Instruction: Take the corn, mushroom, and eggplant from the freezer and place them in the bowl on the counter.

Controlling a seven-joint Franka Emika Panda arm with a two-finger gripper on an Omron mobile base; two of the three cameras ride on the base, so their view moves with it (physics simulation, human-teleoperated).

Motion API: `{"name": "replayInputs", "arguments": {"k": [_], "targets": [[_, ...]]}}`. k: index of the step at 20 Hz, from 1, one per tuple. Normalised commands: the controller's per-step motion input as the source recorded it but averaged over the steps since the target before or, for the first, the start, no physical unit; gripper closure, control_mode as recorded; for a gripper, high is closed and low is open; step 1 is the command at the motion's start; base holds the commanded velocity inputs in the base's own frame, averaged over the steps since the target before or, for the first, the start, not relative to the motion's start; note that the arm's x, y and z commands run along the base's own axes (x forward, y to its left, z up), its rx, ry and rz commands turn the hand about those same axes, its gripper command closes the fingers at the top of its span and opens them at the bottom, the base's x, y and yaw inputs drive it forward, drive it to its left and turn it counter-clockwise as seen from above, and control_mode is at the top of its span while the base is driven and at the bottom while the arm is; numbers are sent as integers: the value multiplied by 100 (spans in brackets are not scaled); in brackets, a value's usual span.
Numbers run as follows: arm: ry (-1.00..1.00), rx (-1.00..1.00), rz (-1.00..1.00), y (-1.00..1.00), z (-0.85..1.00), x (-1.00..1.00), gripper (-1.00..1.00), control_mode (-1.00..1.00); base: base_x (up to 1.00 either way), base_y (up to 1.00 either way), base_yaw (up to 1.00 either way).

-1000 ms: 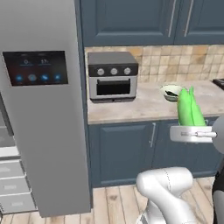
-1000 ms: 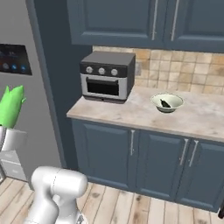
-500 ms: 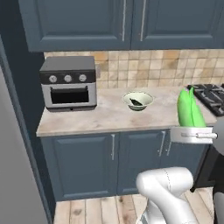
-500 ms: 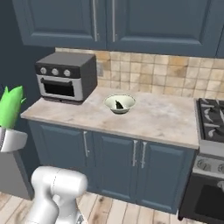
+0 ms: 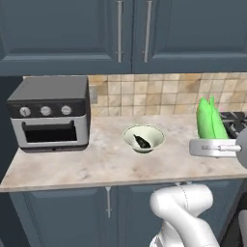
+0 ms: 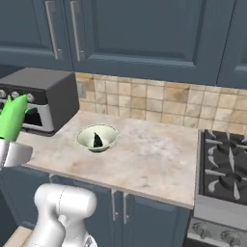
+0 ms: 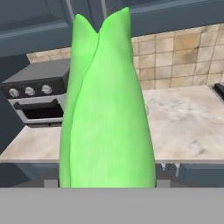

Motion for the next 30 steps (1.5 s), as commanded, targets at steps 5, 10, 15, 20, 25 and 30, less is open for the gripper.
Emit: {"name": "replayInputs", "arguments": {"k": [5,10,15,20,25,30], "targets": [[0,0,0,0,0,0,100,100,69,-32,15],[0,0,0,0,0,0,100,100,26,-47,12],[0,0,0,0,0,0,100,100,19,-33,11],[0,0,0,0,0,0,100,100,34,-29,12],[1,0,2,-2,-25,24,100,-100,9,-4,3],[6,0,3,-4,-69,56,100,-100,0,0,0]]}}
